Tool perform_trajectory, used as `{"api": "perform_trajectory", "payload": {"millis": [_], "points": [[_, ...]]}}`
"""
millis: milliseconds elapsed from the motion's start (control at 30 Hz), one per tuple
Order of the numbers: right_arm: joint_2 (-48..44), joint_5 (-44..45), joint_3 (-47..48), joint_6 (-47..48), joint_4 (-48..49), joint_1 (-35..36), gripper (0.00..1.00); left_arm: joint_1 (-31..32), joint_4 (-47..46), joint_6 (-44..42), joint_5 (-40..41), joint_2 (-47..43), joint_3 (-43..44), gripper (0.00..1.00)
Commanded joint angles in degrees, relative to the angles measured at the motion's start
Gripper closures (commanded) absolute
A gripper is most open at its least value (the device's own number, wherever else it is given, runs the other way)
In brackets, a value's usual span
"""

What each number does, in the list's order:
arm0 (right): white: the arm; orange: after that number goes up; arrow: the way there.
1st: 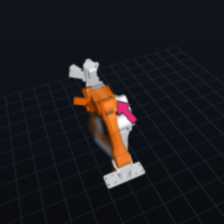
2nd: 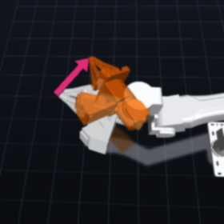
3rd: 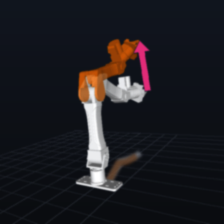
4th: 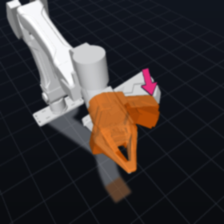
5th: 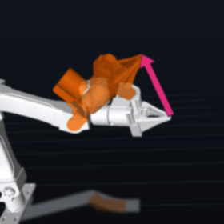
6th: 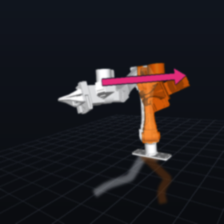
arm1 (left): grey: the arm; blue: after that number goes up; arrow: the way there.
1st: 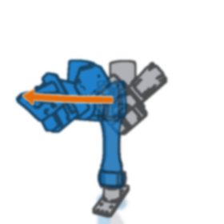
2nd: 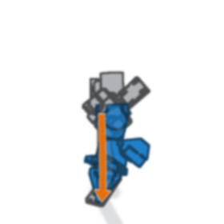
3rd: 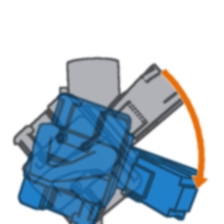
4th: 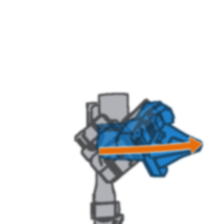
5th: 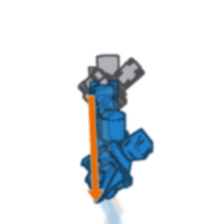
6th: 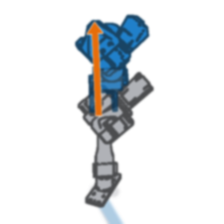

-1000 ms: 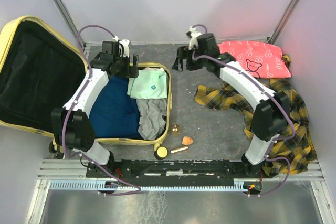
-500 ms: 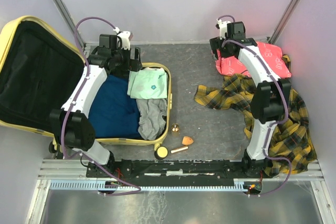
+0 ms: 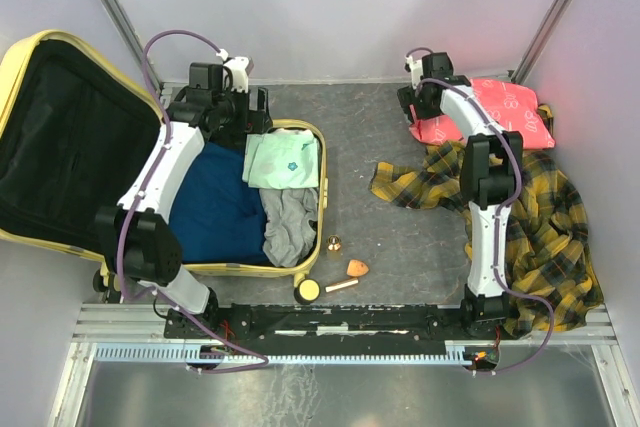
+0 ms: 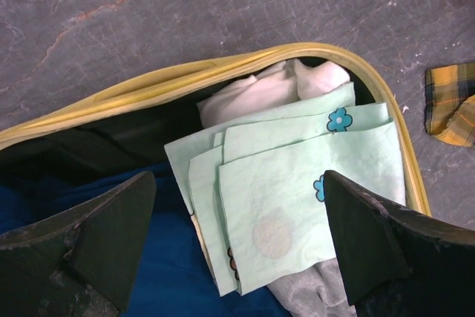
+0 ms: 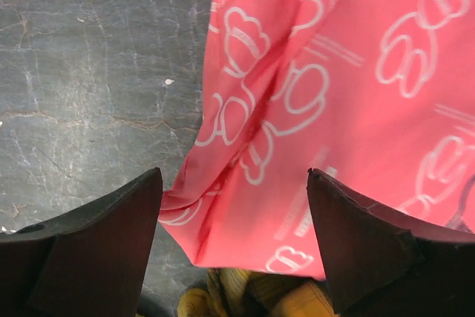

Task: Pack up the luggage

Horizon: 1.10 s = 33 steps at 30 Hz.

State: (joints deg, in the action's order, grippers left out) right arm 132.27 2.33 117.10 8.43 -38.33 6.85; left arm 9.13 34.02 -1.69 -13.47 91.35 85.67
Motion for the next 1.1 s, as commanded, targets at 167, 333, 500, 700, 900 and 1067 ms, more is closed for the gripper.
{"api": "perform_trajectory", "payload": {"millis": [167, 333, 500, 700, 900, 1067], "points": [[5.0, -13.1, 1.7, -9.5, -1.1, 1.6, 0.19, 5.9, -4.3, 3.8, -2.5, 4.3, 6.5, 0.01], [5.8, -20.9, 0.6, -14.5, 0.0, 3.9, 0.2, 10.5, -7.1, 7.6, -4.1, 8.8, 9.4, 0.0], [2.8, -30.6, 1.5, -21.2, 3.8, 5.2, 0.19, 14.8, -11.6, 12.2, -5.3, 13.7, 12.1, 0.0], [-8.6, -31.9, 1.8, -20.7, 4.0, 0.8, 0.17, 18.1, -19.3, 22.0, -5.2, 22.2, 17.5, 0.0], [-13.4, -20.7, 2.2, -7.7, -7.3, -7.8, 0.2, 20.6, -25.0, 29.0, -3.3, 31.6, 25.7, 0.01], [-14.0, -18.4, -1.2, -5.9, -7.9, -15.5, 0.22, 23.3, -25.3, 34.4, -3.1, 42.2, 36.4, 0.01]]}}
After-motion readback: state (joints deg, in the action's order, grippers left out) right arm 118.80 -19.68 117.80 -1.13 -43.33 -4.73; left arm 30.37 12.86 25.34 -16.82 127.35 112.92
